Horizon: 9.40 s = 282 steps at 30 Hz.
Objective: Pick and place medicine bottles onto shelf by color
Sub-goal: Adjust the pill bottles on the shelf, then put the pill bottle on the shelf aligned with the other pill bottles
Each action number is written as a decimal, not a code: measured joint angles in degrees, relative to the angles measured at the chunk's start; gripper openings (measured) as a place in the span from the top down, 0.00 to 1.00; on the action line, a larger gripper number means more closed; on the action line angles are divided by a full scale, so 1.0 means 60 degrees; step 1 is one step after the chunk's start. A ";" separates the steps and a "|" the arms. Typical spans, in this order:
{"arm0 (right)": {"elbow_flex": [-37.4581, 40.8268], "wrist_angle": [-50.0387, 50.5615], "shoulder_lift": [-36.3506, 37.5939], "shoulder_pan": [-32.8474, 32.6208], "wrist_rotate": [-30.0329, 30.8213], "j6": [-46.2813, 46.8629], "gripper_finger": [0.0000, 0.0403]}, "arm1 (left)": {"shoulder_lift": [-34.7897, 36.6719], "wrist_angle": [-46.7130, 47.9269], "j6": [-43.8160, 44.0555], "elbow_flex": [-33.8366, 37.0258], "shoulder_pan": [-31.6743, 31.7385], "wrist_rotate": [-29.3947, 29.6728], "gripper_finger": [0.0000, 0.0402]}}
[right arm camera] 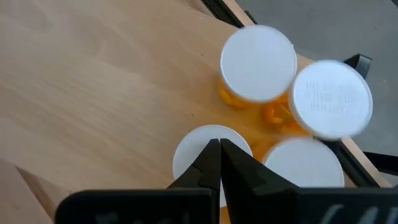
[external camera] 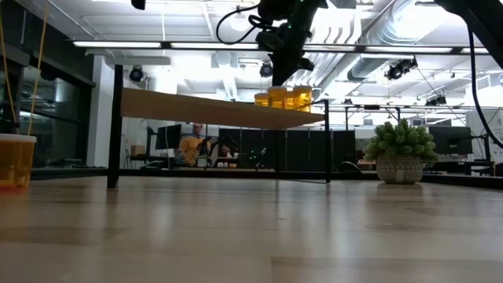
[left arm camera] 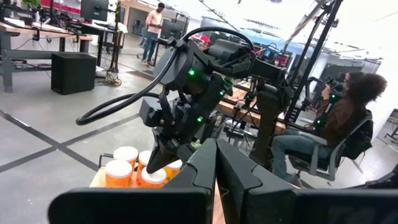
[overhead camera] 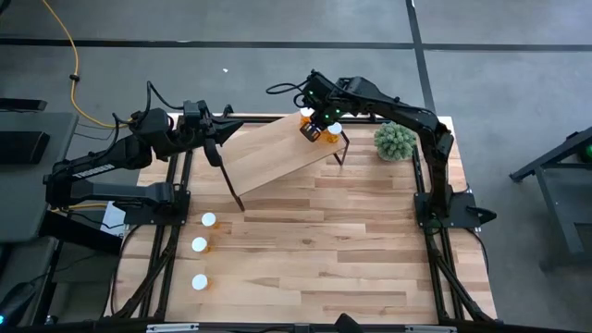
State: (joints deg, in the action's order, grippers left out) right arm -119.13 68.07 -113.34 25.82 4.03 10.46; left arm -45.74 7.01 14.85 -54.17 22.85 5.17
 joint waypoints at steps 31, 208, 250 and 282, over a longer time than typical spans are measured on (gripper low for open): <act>-0.0007 -0.0462 -0.0117 0.0119 0.0270 0.0050 1.00 | 0.0000 -0.0099 0.0000 0.0000 0.0000 -0.0004 1.00; 1.1242 -1.2159 0.8575 -0.3370 -0.0423 0.0210 1.00 | -0.4452 0.9565 0.6133 0.1876 -0.5694 -0.0606 0.23; 1.1234 -1.2091 0.8572 -0.3370 -0.0412 0.0360 1.00 | -0.4160 1.1617 0.4503 -0.1712 -0.5440 -0.3153 0.48; 1.1234 -1.4921 0.8579 -0.3636 -0.0665 -0.0074 1.00 | -1.1100 1.2353 -0.3755 -1.2291 -0.0533 0.1201 0.47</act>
State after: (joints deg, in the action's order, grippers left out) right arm -51.72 -21.45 -61.87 4.01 0.04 10.02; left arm -112.33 81.12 -7.68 -127.92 19.65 12.38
